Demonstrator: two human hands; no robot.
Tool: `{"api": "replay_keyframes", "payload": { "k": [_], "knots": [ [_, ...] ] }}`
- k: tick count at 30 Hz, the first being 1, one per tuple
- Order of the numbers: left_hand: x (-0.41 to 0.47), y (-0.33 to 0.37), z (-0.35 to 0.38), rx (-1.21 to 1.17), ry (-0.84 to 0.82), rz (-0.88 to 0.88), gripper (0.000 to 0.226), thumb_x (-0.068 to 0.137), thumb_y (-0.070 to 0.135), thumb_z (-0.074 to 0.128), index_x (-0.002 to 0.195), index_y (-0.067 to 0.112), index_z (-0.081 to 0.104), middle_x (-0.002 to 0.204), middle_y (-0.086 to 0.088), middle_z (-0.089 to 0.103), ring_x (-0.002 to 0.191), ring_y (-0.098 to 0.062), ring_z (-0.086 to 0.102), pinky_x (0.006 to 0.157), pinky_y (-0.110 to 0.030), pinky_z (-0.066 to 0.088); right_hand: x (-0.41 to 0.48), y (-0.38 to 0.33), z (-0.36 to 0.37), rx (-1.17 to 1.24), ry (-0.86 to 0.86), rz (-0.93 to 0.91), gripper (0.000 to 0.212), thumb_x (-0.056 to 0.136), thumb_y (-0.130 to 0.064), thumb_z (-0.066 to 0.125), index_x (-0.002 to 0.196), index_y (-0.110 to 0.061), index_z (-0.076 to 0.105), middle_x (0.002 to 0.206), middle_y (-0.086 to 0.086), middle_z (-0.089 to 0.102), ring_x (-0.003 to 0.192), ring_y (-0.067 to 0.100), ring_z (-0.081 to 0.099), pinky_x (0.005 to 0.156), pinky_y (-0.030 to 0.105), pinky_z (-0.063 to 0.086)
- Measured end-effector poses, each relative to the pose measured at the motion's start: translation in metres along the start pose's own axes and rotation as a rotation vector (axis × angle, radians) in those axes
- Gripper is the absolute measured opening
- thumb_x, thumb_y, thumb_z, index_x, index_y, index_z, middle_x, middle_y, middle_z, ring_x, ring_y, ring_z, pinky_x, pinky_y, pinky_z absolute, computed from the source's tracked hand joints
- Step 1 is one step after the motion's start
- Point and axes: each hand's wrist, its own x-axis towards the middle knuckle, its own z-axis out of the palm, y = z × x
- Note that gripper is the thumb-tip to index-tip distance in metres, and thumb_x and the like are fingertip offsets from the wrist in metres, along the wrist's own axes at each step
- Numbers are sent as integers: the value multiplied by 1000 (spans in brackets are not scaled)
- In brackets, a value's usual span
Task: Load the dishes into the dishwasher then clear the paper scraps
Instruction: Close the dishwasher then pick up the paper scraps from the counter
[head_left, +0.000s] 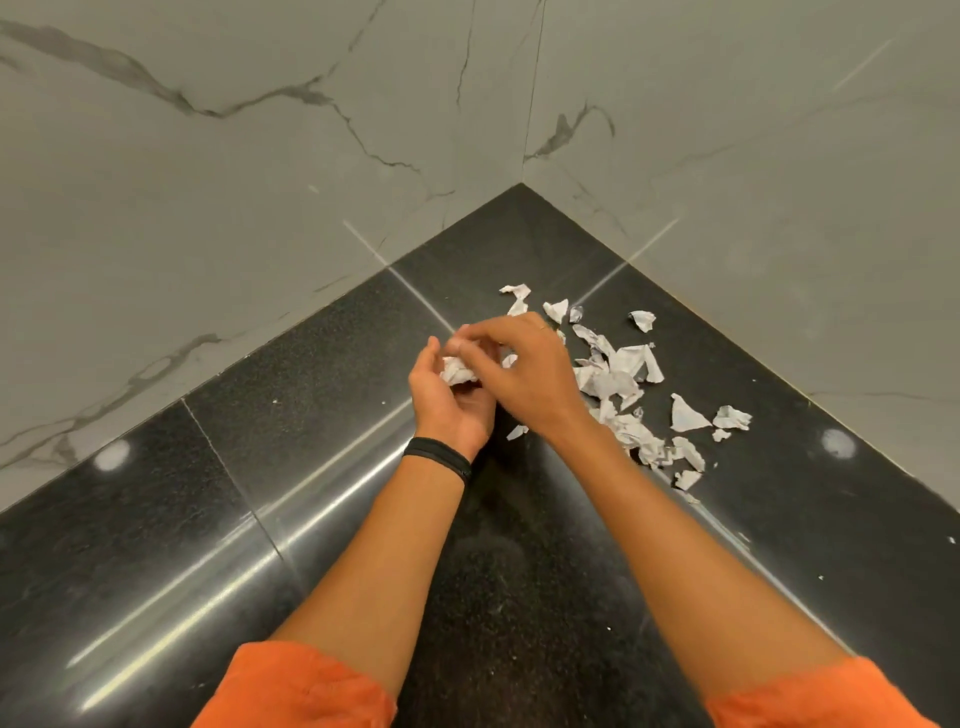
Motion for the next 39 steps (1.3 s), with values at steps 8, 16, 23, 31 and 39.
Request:
{"api": "replay_keyframes", "payload": {
  "k": [8, 16, 23, 31, 39],
  "knots": [
    [-1, 0, -1, -28, -13, 32, 31, 103, 24, 49, 105, -3, 64, 115, -20, 67, 102, -29, 71, 90, -33, 59, 85, 75, 8, -396, -125, 164, 30, 98, -17, 59, 127, -16, 69, 124, 9, 67, 117, 33, 59, 97, 40, 45],
    [-14, -1, -18, 70, -12, 69, 30, 101, 24, 54, 104, -3, 66, 114, -20, 69, 110, -30, 69, 89, -33, 59, 27, 67, 17, -532, -193, 31, 19, 90, -6, 62, 100, -13, 77, 96, 8, 64, 94, 30, 60, 72, 33, 38],
    [-48, -20, -30, 89, 19, 52, 24, 99, 23, 56, 103, 1, 66, 114, -17, 67, 119, -29, 64, 102, -36, 52, -35, 16, -7, 178, 118, 310, 13, 91, -19, 73, 104, -17, 75, 95, -10, 74, 88, 1, 68, 81, 19, 55],
    [-68, -22, -32, -23, -23, -26, 23, 101, 21, 50, 102, 3, 65, 98, -11, 69, 99, -24, 67, 104, -34, 49, -57, -10, -19, 163, 122, 224, 12, 95, -25, 67, 98, -22, 79, 94, -14, 75, 92, 1, 68, 84, 24, 53],
    [-91, -13, -46, 63, -14, 18, 23, 102, 20, 52, 97, 2, 66, 101, -12, 68, 105, -25, 66, 90, -32, 58, -77, 27, -23, -611, -346, 123, 34, 93, -30, 65, 127, -33, 65, 118, -2, 67, 116, 27, 55, 89, 38, 37]
  ]
}}
